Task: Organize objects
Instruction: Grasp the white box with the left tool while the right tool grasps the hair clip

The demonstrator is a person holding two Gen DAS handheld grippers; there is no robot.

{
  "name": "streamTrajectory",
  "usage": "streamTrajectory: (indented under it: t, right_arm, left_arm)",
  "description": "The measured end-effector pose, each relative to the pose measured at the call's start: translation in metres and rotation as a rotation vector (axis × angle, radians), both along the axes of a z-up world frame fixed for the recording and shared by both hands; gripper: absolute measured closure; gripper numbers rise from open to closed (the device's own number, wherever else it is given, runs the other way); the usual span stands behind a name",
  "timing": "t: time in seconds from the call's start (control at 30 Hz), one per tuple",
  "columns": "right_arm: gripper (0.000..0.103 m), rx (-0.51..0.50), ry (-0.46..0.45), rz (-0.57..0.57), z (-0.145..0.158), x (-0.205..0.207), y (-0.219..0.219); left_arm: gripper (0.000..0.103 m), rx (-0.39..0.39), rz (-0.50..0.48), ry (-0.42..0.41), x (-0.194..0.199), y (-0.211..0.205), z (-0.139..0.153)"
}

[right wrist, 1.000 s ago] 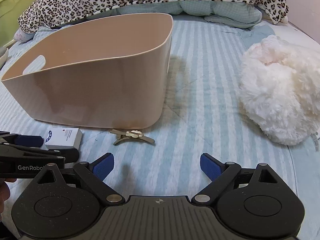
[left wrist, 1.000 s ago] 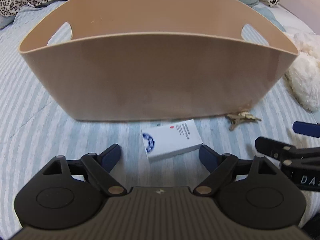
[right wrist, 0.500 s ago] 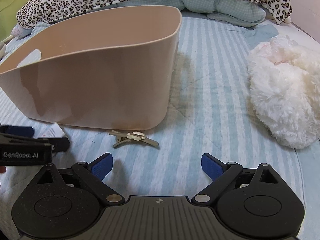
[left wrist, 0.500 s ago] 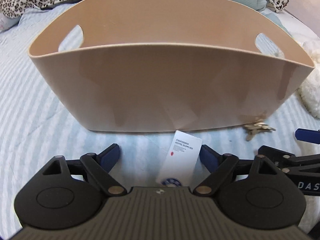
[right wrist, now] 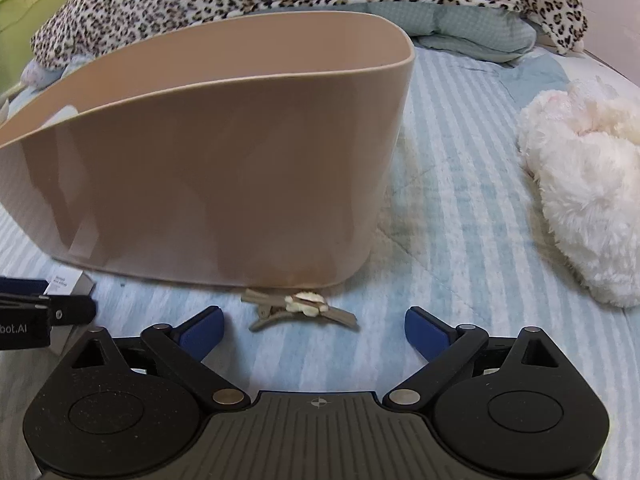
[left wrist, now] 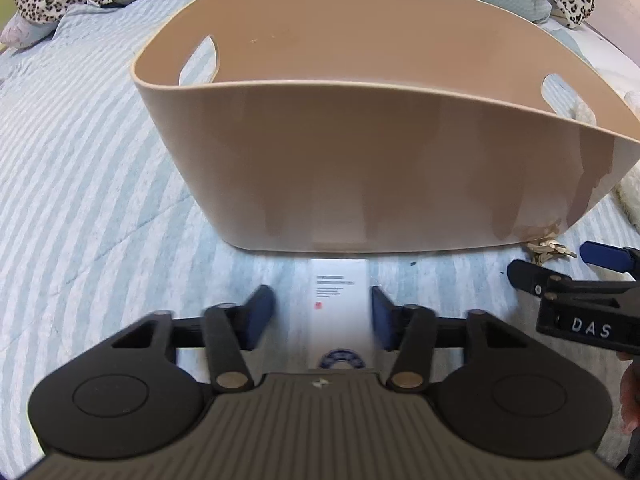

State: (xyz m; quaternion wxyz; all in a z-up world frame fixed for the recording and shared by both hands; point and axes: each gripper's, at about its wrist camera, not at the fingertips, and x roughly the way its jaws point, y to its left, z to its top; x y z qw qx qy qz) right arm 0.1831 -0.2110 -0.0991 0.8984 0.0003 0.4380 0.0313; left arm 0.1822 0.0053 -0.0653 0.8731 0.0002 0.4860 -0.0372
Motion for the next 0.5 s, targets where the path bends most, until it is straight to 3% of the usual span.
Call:
streamTrajectory:
  t: [0.07, 0.13, 0.33, 0.5]
  right_arm:
    - [0.031, -0.003, -0.012, 0.006, 0.001, -0.001, 0.002]
    - [0.05, -0.004, -0.023, 0.021, 0.003, -0.003, 0.004]
    - [0.05, -0.017, -0.031, 0.039, 0.008, -0.013, 0.01]
    - [0.05, 0.007, -0.055, 0.053, 0.031, -0.03, 0.013]
  left_arm:
    - [0.07, 0.004, -0.004, -0.004, -0.002, 0.002, 0.002]
    - [0.07, 0.006, -0.006, -0.006, -0.003, 0.004, 0.004]
    - [0.071, 0.019, -0.013, -0.017, -0.012, 0.004, 0.012]
    - [0.071, 0.004, -0.02, -0.043, -0.011, -0.012, 0.017]
